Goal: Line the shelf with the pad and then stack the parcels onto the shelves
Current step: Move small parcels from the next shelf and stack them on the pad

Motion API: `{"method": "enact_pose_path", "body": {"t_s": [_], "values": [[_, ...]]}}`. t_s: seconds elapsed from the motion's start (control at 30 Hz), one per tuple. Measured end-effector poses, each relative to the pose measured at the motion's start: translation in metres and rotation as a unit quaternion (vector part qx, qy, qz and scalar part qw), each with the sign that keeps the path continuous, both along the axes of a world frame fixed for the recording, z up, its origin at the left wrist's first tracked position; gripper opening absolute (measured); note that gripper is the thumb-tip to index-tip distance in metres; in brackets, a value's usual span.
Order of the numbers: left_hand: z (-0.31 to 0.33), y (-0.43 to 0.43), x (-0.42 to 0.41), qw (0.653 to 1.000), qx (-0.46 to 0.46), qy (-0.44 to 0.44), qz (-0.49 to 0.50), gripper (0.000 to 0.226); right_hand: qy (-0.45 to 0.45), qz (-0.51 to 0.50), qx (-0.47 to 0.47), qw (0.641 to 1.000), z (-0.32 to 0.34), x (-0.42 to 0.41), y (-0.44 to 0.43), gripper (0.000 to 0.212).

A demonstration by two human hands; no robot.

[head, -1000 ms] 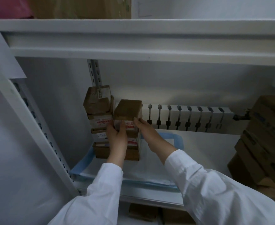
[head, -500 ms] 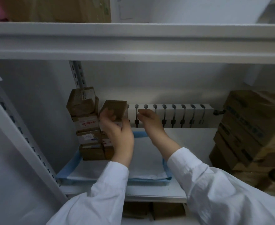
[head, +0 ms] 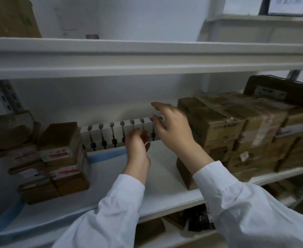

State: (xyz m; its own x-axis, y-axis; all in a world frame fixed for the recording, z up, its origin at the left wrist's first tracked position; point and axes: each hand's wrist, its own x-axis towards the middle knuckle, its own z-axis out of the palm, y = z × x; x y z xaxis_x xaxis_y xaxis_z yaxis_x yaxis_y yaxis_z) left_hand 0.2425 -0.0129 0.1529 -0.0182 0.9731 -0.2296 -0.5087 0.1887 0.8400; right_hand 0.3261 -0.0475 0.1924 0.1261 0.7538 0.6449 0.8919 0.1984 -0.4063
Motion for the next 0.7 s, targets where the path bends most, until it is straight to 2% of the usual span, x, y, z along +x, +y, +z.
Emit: {"method": "enact_pose_path", "body": {"t_s": [0.17, 0.27, 0.37, 0.43, 0.57, 0.63, 0.7], "values": [[0.005, -0.014, 0.047, 0.989, -0.090, -0.012, -0.115, 0.016, -0.038, -0.135, -0.017, 0.990, 0.004, 0.053, -0.023, 0.043], [0.015, -0.025, 0.070, 0.981, -0.088, 0.021, -0.172, 0.020, -0.018, -0.249, -0.084, 0.965, 0.008, 0.082, -0.030, 0.055], [0.021, -0.035, 0.090, 0.970, -0.078, 0.032, -0.228, 0.024, 0.023, -0.306, -0.148, 0.940, 0.007, 0.111, -0.032, 0.068], [0.019, -0.036, 0.103, 0.965, -0.071, 0.035, -0.252, 0.030, 0.043, -0.317, -0.176, 0.931, 0.003, 0.128, -0.034, 0.072], [0.014, -0.033, 0.119, 0.963, -0.065, 0.044, -0.257, 0.075, 0.057, -0.289, -0.183, 0.938, -0.004, 0.143, -0.038, 0.073], [0.012, -0.031, 0.123, 0.966, -0.067, 0.044, -0.245, 0.074, 0.064, -0.271, -0.157, 0.948, -0.005, 0.147, -0.038, 0.071], [0.009, -0.026, 0.124, 0.968, -0.069, 0.047, -0.235, 0.061, 0.096, -0.240, -0.138, 0.956, -0.004, 0.149, -0.038, 0.068]]}}
